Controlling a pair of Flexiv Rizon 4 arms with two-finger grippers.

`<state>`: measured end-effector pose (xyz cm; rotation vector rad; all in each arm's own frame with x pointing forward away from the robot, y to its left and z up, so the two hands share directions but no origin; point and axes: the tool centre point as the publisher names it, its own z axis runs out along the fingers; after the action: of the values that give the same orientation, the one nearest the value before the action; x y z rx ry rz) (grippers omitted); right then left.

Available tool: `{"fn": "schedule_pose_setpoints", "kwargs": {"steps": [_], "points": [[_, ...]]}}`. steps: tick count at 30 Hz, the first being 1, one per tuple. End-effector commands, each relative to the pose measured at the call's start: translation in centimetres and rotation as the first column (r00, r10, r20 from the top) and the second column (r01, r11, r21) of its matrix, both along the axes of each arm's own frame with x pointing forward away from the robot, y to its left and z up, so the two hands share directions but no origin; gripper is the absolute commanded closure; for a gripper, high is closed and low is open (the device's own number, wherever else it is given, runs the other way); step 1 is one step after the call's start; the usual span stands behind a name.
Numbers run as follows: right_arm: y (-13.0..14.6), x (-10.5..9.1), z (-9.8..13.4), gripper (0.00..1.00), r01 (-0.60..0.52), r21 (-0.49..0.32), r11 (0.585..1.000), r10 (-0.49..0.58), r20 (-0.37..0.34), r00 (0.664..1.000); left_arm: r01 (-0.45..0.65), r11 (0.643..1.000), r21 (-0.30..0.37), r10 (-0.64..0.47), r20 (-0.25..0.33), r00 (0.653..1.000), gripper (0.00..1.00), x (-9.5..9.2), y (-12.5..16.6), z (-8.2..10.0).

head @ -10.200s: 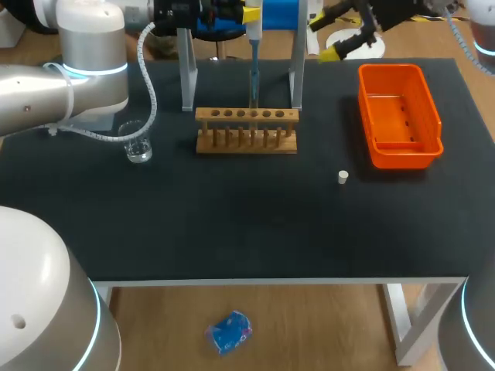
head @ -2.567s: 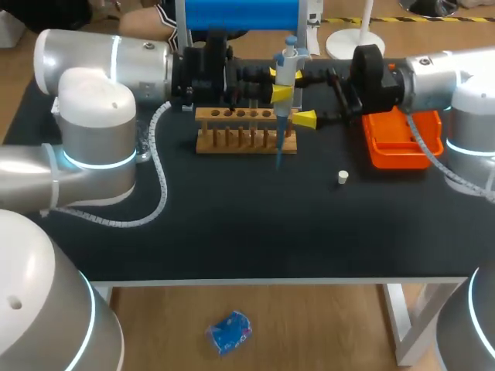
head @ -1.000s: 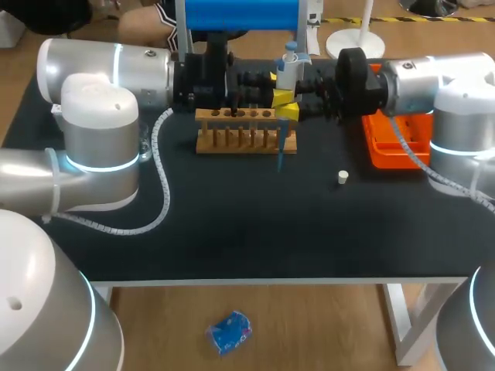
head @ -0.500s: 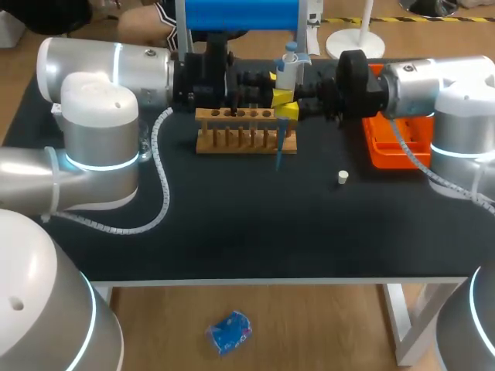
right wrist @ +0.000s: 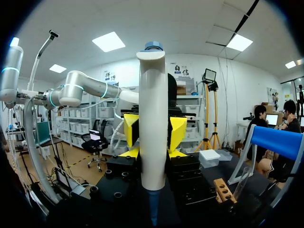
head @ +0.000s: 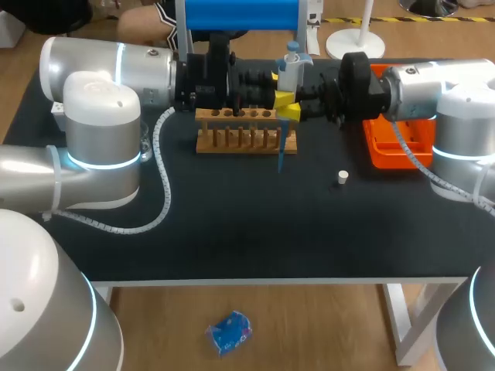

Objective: Invert the test tube, pick up the pipette, mount the tip to pipette, aspirate from beaker and dispense into the tube, eject the tip, return the pipette, and cap with the stopper.

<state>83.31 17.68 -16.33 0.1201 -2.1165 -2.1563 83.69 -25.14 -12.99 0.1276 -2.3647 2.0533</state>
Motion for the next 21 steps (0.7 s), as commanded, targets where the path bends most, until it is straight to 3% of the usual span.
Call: {"fn": "schedule_pose_setpoints", "kwargs": {"steps": [1,9,21], "points": [[0.0,0.1,0.0,1.0,-0.001,-0.001,1.0,0.001,-0.002,1.0,-0.046,0.999,-0.029,0.046,0.023,0.999,0.0,-0.2,0.4,0.4],[-1.5,0.0,0.0,1.0,0.013,-0.003,1.0,-0.013,-0.002,1.0,-0.089,0.995,-0.039,0.09,0.032,0.995,0.0,0.0,1.2,0.7],[-7.0,-0.3,1.0,1.0,0.043,-0.008,0.999,-0.043,0.03,0.999,-0.089,0.995,-0.039,0.09,0.032,0.995,0.0,0.0,1.2,0.7]]}}
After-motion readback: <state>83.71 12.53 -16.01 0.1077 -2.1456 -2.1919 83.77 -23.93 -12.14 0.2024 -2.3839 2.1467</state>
